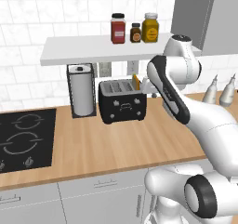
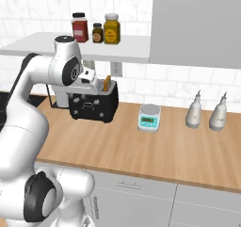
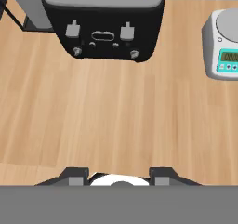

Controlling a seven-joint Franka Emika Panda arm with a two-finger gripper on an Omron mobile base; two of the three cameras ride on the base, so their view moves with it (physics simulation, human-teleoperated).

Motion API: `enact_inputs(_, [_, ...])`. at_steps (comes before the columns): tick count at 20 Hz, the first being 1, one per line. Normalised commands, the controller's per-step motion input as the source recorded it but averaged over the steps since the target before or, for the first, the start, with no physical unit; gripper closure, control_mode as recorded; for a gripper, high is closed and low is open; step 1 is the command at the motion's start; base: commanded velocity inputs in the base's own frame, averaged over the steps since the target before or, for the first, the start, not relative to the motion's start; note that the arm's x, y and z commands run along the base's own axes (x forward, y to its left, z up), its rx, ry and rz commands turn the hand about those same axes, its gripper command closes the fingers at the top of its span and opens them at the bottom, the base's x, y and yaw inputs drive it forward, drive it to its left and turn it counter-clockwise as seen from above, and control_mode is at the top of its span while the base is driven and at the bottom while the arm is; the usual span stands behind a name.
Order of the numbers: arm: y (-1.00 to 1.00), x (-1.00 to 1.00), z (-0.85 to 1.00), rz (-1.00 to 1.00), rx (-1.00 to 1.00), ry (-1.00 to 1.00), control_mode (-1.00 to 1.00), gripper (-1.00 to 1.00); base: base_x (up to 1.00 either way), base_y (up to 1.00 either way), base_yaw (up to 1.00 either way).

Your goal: Start the toaster. Once the lever pops up, take the bread to the plate on the dining counter.

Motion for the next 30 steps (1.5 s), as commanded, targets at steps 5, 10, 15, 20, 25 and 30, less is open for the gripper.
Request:
enact_inputs(5, [0.0,-0.06,-0.05,-0.01,0.0,0.0,-1.0,-1.0,0.0,0.0,0.0])
enact_inputs(10, [0.01,0.01,-0.33,-0.02,0.0,-0.01,-1.0,-1.0,0.0,0.0,0.0])
enact_inputs(15, [0.22,0.37,-0.37,0.05,0.0,-0.01,-1.0,-1.0,0.0,0.0,0.0])
enact_inputs(20, [0.28,0.57,-0.3,0.12,-0.02,0.0,-1.0,-1.0,0.0,0.0,0.0])
enact_inputs(25, [0.14,0.49,-0.31,0.18,-0.08,-0.01,-1.0,-1.0,0.0,0.0,0.0])
enact_inputs(30, [0.09,0.49,-0.39,0.21,-0.09,0.0,-1.0,-1.0,0.0,0.0,0.0])
